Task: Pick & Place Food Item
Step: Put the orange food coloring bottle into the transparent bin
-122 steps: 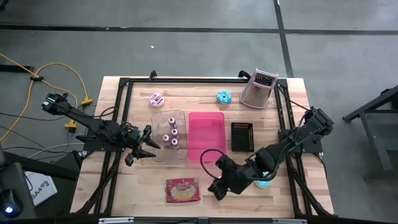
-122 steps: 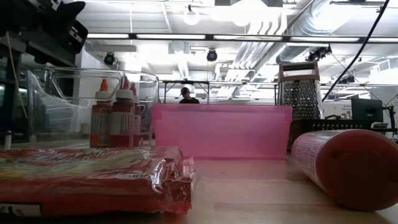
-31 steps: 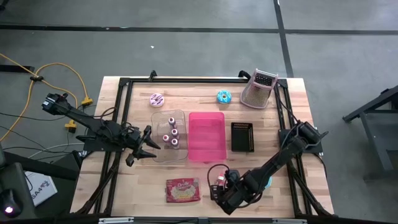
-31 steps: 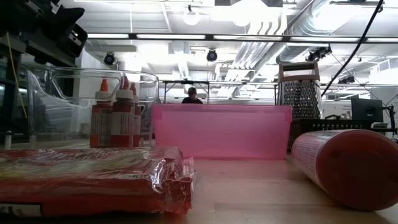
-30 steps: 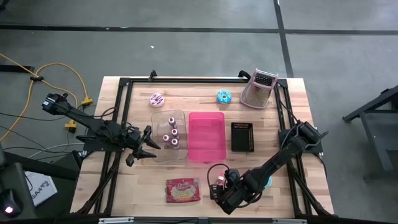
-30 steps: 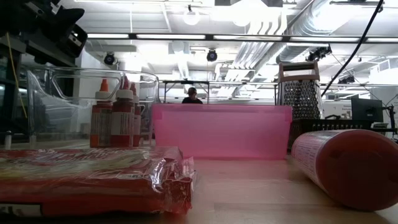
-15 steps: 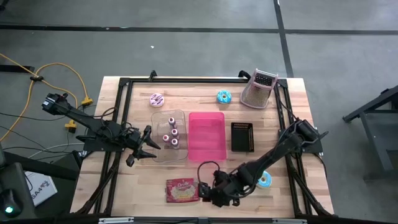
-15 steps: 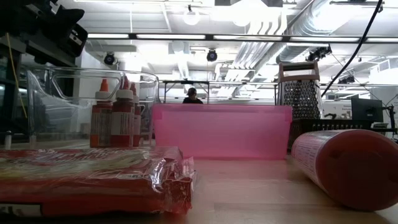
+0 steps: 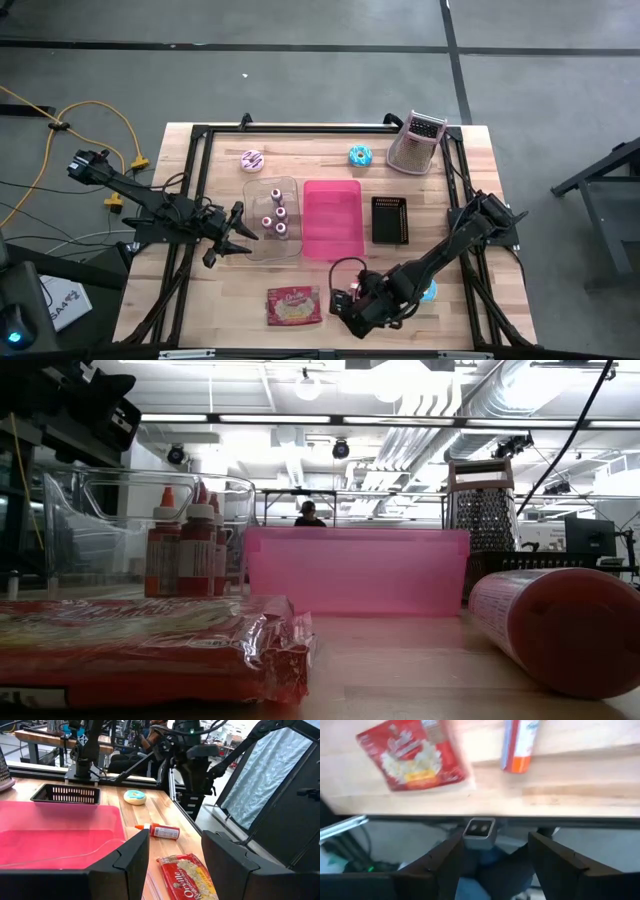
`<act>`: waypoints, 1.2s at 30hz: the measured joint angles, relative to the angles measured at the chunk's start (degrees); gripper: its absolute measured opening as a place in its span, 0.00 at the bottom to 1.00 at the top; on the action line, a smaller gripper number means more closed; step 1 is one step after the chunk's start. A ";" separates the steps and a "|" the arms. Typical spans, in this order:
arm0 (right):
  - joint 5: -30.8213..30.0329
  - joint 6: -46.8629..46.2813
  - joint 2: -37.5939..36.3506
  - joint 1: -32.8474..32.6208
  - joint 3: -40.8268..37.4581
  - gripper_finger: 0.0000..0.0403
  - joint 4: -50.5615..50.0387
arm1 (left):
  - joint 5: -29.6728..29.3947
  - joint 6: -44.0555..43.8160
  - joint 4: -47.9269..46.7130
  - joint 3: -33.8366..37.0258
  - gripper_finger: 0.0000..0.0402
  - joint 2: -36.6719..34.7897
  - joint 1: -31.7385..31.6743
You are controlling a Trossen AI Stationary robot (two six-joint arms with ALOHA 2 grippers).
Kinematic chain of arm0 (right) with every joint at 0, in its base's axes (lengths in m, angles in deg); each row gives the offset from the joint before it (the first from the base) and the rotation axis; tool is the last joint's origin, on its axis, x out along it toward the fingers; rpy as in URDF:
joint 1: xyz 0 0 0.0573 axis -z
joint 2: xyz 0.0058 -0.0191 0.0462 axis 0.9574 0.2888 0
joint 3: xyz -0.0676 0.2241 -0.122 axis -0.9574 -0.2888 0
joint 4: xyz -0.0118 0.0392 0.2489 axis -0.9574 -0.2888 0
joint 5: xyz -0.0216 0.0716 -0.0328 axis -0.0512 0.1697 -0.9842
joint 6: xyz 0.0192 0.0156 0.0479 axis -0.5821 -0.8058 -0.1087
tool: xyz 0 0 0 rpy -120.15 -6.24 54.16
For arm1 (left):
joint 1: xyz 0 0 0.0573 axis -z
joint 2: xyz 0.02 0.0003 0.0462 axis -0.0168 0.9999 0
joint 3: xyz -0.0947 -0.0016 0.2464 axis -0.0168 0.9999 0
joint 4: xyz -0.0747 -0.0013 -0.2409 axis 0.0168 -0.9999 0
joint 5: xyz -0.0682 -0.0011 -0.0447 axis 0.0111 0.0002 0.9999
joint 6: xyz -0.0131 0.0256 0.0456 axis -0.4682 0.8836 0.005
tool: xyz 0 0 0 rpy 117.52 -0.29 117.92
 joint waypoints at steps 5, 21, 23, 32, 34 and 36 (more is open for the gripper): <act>-0.06 -0.07 4.05 -0.33 -0.03 0.52 -0.05 | 0.00 1.68 -0.05 0.00 0.44 -0.02 0.00; -3.48 2.31 9.81 -0.34 0.02 0.52 -1.81 | -0.02 2.89 -0.17 0.00 0.44 0.04 -0.04; -3.57 2.86 9.83 -0.38 0.02 0.52 -2.01 | -0.02 2.87 -0.17 0.00 0.44 0.04 -0.04; -6.95 3.09 10.13 -0.34 0.02 0.52 -1.28 | -0.02 2.69 -0.18 0.00 0.44 0.04 -0.04; -7.02 3.01 10.34 -0.38 0.02 0.52 -1.55 | -0.02 2.69 -0.20 0.00 0.44 0.04 -0.04; -6.93 2.40 10.91 -0.24 0.08 0.52 -1.28 | -0.02 2.69 -0.20 0.00 0.44 0.04 -0.04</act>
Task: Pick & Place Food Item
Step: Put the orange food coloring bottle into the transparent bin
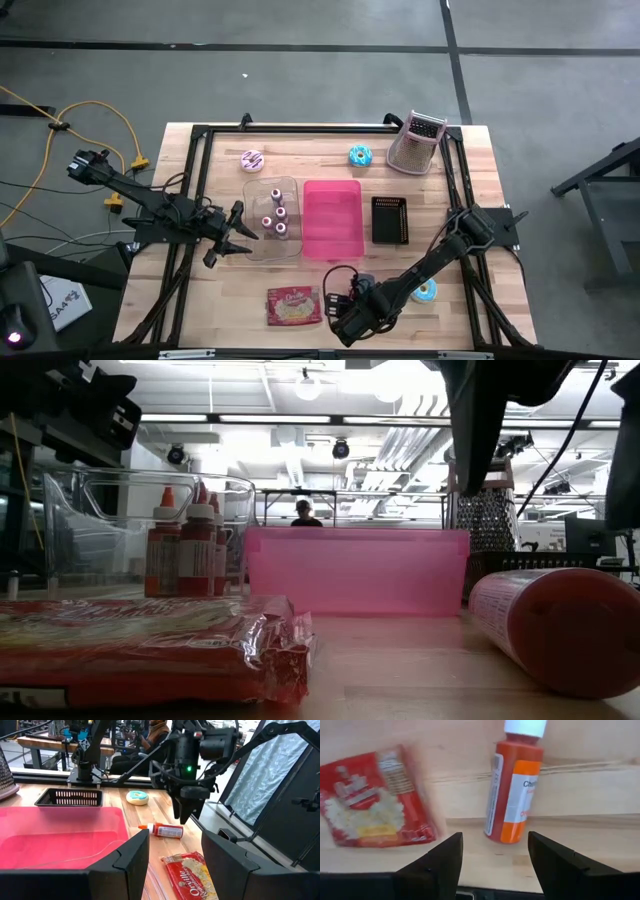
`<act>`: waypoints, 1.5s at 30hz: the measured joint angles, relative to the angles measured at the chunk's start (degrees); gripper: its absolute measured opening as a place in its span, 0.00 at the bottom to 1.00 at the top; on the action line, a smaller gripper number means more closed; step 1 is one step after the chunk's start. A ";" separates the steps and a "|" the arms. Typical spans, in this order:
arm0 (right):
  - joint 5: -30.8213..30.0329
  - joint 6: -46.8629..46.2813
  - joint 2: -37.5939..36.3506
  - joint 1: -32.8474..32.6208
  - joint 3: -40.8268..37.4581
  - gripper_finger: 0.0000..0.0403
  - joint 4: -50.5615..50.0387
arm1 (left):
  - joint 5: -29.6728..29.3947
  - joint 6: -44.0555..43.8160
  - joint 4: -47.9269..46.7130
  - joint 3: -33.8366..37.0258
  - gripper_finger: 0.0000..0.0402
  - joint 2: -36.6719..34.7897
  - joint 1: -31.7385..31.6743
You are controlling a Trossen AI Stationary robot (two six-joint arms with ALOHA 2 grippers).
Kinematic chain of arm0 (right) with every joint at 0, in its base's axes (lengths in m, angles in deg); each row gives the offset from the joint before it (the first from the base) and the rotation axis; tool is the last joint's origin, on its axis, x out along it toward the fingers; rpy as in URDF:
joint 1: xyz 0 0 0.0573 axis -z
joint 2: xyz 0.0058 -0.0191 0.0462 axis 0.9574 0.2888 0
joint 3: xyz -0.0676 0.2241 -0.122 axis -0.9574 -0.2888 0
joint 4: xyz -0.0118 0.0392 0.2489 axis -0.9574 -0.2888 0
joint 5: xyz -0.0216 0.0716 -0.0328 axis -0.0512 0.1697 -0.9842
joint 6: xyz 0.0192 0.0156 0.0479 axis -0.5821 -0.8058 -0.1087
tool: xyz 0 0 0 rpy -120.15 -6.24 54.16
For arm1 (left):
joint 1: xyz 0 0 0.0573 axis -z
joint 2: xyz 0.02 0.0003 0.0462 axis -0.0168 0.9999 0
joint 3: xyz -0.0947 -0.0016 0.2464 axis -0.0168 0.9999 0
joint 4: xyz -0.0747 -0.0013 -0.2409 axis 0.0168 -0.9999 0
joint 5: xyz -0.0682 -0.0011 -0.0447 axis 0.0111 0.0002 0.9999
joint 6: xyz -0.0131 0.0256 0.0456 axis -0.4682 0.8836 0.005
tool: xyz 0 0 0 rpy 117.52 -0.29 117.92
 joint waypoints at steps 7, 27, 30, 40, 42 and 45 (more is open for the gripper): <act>-0.32 -0.65 1.77 -0.10 -0.10 0.52 0.26 | 0.00 0.02 -0.06 0.00 0.44 -0.02 0.00; 0.29 -0.30 4.39 0.38 -0.08 0.52 -1.37 | 0.02 0.02 -0.04 0.00 0.44 -0.02 0.00; 0.51 0.16 5.02 0.36 -0.10 0.52 -1.55 | 0.03 0.02 -0.04 0.00 0.44 0.00 0.00; 0.76 2.30 6.28 0.97 0.03 0.52 -0.36 | 0.04 -0.24 0.00 0.00 0.44 -0.02 0.00; 1.02 2.31 6.28 1.02 0.03 0.49 -0.40 | 0.04 -0.26 -0.01 0.00 0.44 0.00 0.00; 0.98 2.50 6.33 0.95 0.01 0.43 -0.43 | 0.04 -0.22 -0.02 0.00 0.44 -0.01 0.00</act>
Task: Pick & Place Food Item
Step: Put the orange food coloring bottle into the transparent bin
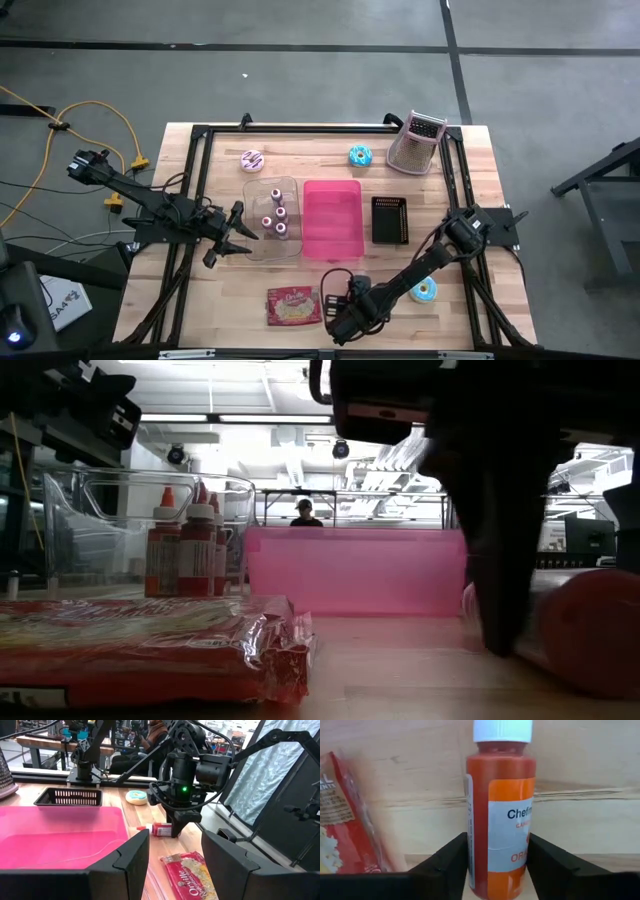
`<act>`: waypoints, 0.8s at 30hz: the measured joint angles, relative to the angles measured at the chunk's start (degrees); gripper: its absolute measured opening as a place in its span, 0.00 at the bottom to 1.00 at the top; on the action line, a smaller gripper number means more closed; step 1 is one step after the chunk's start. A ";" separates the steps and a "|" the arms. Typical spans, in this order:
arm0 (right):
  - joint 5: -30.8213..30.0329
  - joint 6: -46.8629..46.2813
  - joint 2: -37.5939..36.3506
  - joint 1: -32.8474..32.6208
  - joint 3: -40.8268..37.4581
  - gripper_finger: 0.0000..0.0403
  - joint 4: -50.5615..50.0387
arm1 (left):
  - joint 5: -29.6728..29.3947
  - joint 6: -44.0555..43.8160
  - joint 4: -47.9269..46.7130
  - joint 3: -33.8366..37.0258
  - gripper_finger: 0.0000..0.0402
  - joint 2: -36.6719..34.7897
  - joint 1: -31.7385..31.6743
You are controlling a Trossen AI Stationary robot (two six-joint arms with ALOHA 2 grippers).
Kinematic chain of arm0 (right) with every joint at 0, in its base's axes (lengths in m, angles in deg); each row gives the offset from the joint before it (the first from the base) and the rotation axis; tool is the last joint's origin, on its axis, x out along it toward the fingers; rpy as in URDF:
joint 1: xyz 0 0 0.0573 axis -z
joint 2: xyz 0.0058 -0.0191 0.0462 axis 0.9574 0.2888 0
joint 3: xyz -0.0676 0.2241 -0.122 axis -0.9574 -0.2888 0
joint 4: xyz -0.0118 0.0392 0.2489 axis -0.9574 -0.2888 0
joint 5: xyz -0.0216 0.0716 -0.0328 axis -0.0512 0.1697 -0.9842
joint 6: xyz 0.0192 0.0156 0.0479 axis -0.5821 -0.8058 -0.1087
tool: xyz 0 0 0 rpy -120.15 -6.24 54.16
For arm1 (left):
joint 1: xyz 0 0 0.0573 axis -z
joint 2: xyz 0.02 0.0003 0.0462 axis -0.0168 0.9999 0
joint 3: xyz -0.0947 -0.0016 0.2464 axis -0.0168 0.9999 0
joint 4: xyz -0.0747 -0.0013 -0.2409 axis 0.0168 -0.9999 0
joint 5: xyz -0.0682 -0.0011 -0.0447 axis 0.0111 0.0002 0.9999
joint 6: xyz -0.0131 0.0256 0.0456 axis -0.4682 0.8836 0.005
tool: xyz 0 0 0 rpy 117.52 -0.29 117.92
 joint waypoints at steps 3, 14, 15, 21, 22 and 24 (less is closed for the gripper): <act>0.09 0.02 0.00 0.00 0.00 0.36 -0.02 | -0.02 0.00 0.02 0.00 0.44 -0.01 0.00; -0.25 0.62 0.04 0.02 -0.02 0.35 0.14 | -0.01 0.01 0.00 0.00 0.44 -0.01 0.00; -0.43 1.13 0.04 0.02 -0.04 0.35 0.13 | -0.02 0.02 0.02 0.00 0.44 0.01 0.00; -0.93 2.99 0.07 0.02 -0.04 0.33 -0.08 | -0.02 0.02 0.02 0.00 0.44 0.01 0.00; -1.01 3.33 0.07 0.00 -0.04 0.33 -0.11 | 0.00 0.02 0.02 0.00 0.44 0.01 0.00; -1.50 4.47 0.07 -0.02 -0.04 0.33 -0.13 | -0.02 0.03 0.02 0.00 0.44 0.00 0.00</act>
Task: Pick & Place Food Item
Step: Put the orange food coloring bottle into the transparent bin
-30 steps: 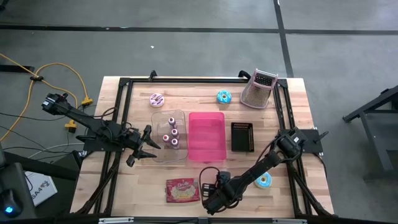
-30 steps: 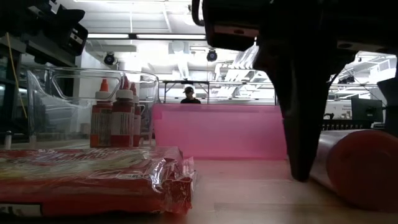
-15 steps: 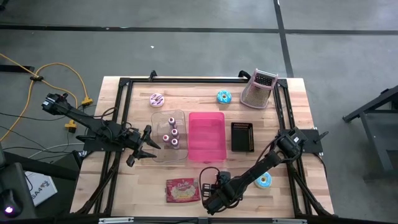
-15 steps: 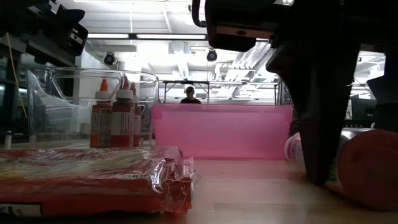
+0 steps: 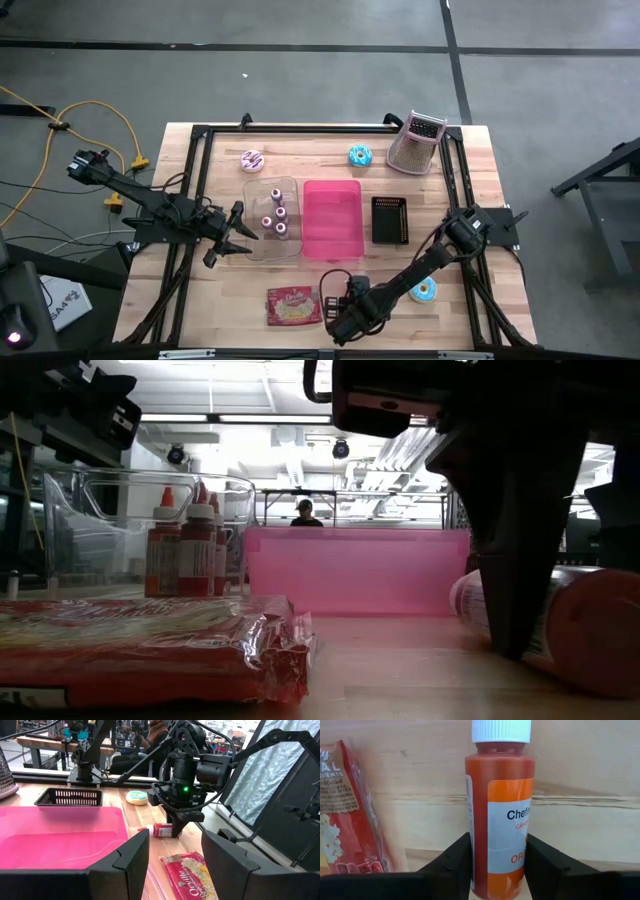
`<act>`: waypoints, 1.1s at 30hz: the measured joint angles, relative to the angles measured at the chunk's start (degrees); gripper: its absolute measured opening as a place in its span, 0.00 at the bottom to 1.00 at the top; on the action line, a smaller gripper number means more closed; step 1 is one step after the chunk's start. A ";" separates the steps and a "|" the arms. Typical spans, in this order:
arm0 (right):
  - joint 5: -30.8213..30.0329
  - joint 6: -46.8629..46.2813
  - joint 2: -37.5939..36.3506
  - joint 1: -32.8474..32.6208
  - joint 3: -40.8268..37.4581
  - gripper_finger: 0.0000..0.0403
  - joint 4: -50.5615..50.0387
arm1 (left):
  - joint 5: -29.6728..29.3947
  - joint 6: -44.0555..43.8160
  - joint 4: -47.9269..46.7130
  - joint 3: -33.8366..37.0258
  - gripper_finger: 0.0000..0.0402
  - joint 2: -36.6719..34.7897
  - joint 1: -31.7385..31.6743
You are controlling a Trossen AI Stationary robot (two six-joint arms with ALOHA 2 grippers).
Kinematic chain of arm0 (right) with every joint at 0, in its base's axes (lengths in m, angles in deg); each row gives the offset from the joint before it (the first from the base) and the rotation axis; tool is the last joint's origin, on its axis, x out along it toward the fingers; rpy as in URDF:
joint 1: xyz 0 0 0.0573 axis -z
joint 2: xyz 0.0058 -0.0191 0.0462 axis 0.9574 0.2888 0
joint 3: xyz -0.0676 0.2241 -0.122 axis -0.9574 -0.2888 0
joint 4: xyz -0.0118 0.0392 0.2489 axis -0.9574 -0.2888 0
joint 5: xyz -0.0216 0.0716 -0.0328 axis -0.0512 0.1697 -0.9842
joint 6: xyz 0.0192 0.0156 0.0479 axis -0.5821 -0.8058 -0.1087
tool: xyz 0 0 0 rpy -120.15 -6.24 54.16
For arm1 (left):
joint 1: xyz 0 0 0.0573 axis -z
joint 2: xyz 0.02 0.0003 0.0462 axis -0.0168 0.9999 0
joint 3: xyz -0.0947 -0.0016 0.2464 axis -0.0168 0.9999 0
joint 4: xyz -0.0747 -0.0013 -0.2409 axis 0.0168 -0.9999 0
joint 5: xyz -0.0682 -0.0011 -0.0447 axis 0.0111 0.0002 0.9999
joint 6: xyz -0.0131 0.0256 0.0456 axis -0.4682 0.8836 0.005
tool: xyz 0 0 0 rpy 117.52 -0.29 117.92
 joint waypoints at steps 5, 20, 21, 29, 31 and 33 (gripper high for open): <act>-0.70 2.62 0.00 -0.30 -0.02 0.33 -0.02 | 0.00 0.01 0.00 0.00 0.44 0.01 0.00; -17.96 13.14 0.11 -2.97 -0.20 0.32 5.09 | 4.84 -2.55 1.17 0.00 0.44 0.00 0.00; -19.20 14.48 0.11 -2.97 -0.20 0.32 5.89 | 5.74 -3.23 1.46 0.00 0.44 0.01 0.00; -28.13 31.03 0.09 -2.80 -0.15 0.32 17.54 | 10.96 -7.62 3.18 0.00 0.44 -0.01 0.00; -30.93 36.14 0.09 -2.48 -0.15 0.32 20.80 | 11.60 -9.47 3.27 0.00 0.44 -0.01 0.00; -33.49 41.80 0.09 -2.09 -0.15 0.32 24.20 | 12.29 -10.62 3.42 0.00 0.44 0.01 0.00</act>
